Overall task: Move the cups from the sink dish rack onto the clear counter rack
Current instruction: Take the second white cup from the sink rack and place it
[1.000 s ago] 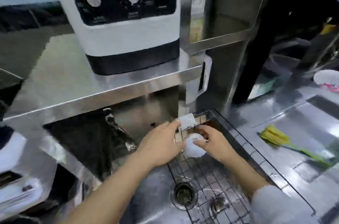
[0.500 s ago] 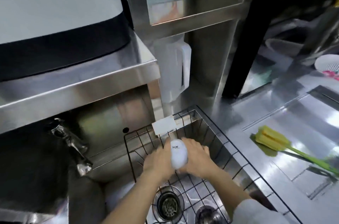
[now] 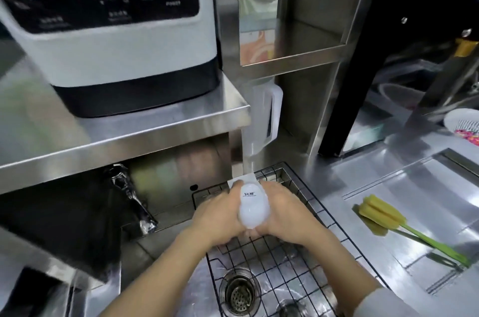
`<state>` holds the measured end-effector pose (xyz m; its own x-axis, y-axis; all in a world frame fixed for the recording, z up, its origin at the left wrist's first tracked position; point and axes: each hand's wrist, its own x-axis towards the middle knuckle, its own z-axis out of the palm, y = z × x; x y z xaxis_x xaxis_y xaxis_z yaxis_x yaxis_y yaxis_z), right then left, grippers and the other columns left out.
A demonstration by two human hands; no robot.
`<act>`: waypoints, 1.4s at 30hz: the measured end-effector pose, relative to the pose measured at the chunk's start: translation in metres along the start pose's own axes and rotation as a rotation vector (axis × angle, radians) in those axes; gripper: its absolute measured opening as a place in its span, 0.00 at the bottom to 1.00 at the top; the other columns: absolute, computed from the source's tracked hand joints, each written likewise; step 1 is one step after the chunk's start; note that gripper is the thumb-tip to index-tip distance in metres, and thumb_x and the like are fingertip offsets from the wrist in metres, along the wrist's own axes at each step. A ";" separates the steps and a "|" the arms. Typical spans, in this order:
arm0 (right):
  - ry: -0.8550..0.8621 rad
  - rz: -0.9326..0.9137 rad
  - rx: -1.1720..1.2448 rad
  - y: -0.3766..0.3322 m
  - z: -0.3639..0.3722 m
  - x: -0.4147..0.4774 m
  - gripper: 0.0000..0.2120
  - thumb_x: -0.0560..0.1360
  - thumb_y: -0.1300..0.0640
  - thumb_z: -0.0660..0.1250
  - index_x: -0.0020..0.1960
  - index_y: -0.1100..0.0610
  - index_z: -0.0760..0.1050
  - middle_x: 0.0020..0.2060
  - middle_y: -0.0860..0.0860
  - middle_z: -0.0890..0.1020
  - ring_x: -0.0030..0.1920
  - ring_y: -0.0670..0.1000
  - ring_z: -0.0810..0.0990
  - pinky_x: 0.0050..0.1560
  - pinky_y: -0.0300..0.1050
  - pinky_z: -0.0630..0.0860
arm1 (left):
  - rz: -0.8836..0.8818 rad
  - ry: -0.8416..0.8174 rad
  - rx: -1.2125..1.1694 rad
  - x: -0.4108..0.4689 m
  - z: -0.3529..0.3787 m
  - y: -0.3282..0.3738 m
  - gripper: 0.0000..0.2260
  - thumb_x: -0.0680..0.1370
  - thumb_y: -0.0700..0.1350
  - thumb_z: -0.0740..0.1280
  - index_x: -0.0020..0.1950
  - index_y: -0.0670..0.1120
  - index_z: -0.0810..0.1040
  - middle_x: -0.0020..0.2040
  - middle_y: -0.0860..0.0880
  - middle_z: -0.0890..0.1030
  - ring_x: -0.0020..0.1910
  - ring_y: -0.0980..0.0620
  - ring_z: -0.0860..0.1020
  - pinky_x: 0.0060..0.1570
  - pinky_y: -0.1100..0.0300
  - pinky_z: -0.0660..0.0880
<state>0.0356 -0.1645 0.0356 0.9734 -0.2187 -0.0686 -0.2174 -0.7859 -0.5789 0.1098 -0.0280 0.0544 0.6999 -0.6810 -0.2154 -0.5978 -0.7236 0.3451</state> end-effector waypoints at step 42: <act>-0.120 -0.649 -0.062 -0.525 0.217 -0.179 0.43 0.56 0.31 0.71 0.65 0.48 0.62 0.59 0.50 0.75 0.58 0.56 0.74 0.54 0.53 0.73 | -0.365 0.360 -0.299 -0.535 -0.161 -0.317 0.38 0.64 0.40 0.76 0.67 0.59 0.62 0.56 0.57 0.75 0.47 0.59 0.75 0.36 0.70 0.73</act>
<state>-0.0088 0.4128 0.1759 0.9085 0.3738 0.1866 0.4161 -0.7691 -0.4852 -0.0122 0.5841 0.2074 0.9594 -0.2750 -0.0628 -0.1941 -0.8052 0.5603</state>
